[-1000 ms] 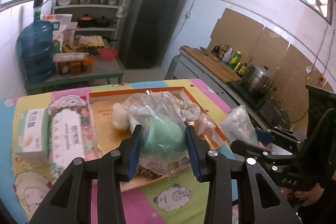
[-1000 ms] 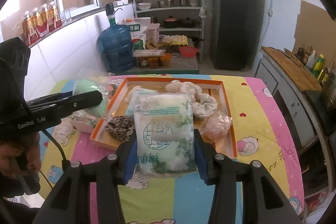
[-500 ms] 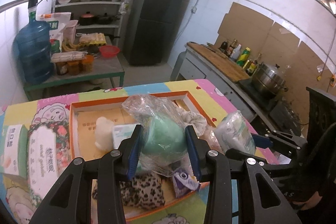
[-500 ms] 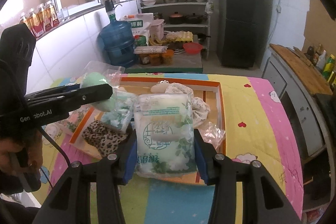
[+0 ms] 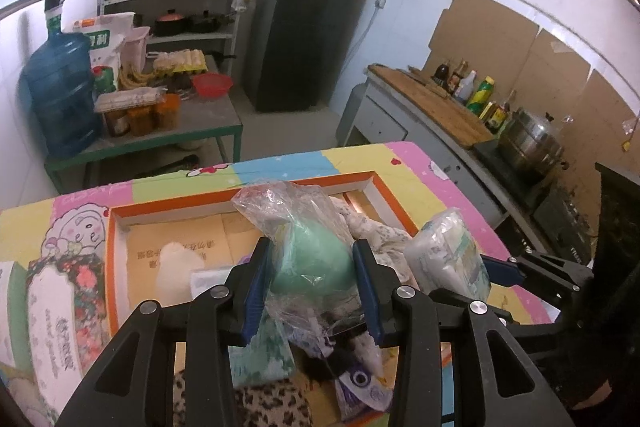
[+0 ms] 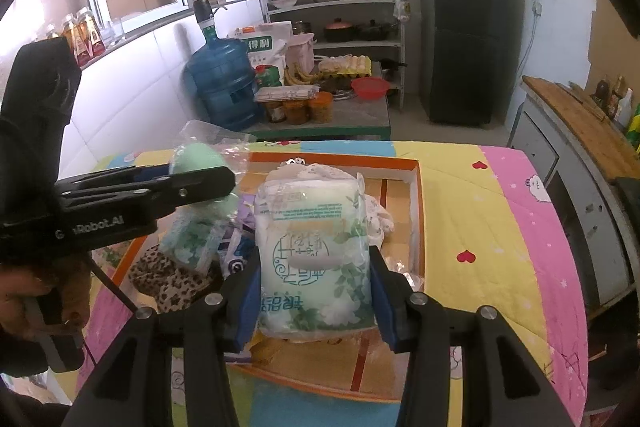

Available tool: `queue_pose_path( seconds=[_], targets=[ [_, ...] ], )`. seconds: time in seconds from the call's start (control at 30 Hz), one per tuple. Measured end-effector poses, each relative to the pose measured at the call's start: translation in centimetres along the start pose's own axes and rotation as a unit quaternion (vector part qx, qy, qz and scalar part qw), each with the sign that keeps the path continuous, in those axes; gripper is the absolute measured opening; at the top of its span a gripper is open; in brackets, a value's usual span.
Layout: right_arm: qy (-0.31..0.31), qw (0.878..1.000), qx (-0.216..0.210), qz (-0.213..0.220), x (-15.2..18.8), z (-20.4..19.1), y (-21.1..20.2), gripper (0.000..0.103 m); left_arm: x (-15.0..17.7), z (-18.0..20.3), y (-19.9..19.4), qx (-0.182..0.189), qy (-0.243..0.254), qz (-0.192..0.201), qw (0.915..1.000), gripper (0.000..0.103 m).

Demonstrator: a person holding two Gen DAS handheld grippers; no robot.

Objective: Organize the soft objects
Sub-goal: 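Carry the bagged ball and tissue pack over the box with both tools, then lower both items into the box and open both tools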

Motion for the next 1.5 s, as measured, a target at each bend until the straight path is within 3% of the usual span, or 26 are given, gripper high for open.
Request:
queue_pose_path(
  seconds=[0.47, 0.8, 1.0, 1.1, 1.17, 1.3, 1.5],
  targets=[
    [0.014, 1.000, -0.005, -0.018, -0.2, 1.3, 2.5, 0.048, -0.6, 0.7, 3.8, -0.011, 0.010, -0.027, 0.9995, 0.042],
    [-0.015, 0.999, 0.005, -0.030, -0.6, 0.3, 4.1, 0.049, 0.0, -0.5, 5.2, -0.013, 0.003, -0.030, 0.9995, 0.041],
    [-0.020, 0.999, 0.002, -0.029, -0.8, -0.1, 4.6, 0.052, 0.3, -1.3, 4.8, -0.011, -0.008, -0.023, 0.9996, 0.042],
    [-0.005, 1.000, -0.005, -0.028, -0.9, 0.2, 4.7, 0.058, 0.3, -1.4, 4.7, -0.006, -0.013, -0.023, 0.9996, 0.043],
    [-0.001, 1.000, -0.008, -0.026, -0.9, 0.4, 4.7, 0.066, 0.3, -1.5, 4.6, -0.005, -0.013, -0.022, 0.9997, 0.044],
    [-0.005, 1.000, -0.006, -0.023, -1.0, 0.3, 4.6, 0.068, 0.2, -1.4, 4.3, -0.010, -0.008, -0.019, 0.9997, 0.046],
    [-0.002, 1.000, -0.003, -0.017, -1.2, 0.3, 4.2, 0.070, 0.2, -1.0, 3.7, -0.011, -0.007, -0.011, 0.9999, 0.060]
  ],
)
Point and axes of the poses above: each gripper's, at about its wrist camera, not at the fingertips, and y roughly the way its jaws point, z to its right, x to its underside, the point moved 1 cm from there along y, roughly the way its jaws point, and after that the axes turned 2 degrees about -x, right-handed, at the moved point
